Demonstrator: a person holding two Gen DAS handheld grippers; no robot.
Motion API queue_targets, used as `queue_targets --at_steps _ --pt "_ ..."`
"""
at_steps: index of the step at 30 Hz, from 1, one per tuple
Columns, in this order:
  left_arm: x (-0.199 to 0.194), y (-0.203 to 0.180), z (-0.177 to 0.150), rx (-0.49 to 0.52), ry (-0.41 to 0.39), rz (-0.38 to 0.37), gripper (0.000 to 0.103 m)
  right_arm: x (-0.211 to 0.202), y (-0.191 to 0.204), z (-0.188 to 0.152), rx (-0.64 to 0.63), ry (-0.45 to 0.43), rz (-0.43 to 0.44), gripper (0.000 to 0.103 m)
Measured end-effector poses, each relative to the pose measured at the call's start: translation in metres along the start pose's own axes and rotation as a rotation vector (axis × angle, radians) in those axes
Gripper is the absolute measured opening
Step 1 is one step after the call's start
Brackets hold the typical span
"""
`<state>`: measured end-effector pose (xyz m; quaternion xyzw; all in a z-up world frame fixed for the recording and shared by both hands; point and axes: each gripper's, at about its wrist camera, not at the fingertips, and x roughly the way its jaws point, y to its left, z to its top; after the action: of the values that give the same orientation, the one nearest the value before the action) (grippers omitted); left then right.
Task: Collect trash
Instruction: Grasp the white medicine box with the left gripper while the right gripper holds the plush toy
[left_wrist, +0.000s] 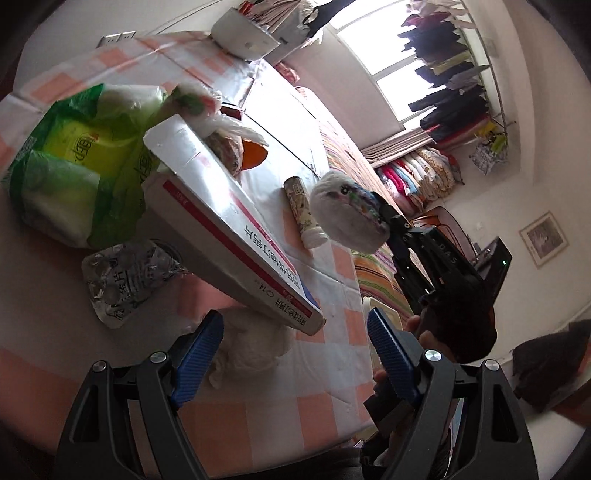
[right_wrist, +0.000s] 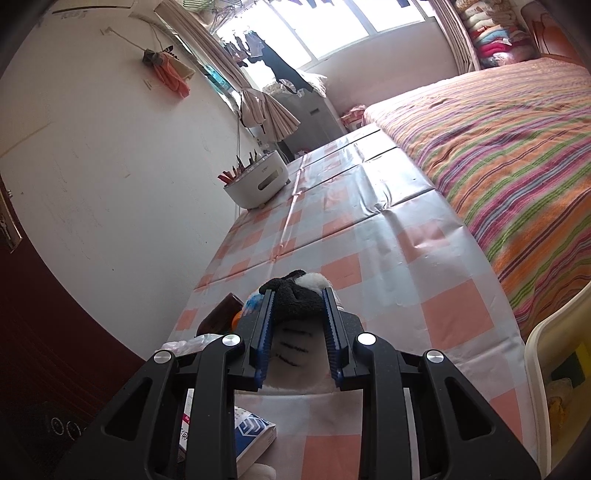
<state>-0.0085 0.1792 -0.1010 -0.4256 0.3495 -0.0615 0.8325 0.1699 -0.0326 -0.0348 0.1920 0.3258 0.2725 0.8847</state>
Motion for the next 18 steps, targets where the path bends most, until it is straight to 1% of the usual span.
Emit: queue_targets --at_steps 3,10,13,15,18 --pt "0.008 0.007 0.005 -0.067 0.013 0.0 0.078 -0.005 -0.001 0.001 0.004 -0.006 0.009 0.024" --pt "0.027 0.015 0.019 -0.154 0.003 0.028 0.078 -0.013 -0.004 0.004 0.016 -0.017 0.027 0.024" --pt "0.031 0.019 0.023 -0.205 -0.023 0.037 0.078 -0.018 -0.005 0.005 0.016 -0.022 0.032 0.024" --pt "0.032 0.022 0.024 -0.231 -0.054 0.05 0.078 -0.023 -0.007 0.005 0.016 -0.025 0.035 0.024" --pt "0.032 0.021 0.025 -0.236 -0.094 0.06 0.078 -0.03 -0.011 0.006 0.021 -0.029 0.036 0.024"
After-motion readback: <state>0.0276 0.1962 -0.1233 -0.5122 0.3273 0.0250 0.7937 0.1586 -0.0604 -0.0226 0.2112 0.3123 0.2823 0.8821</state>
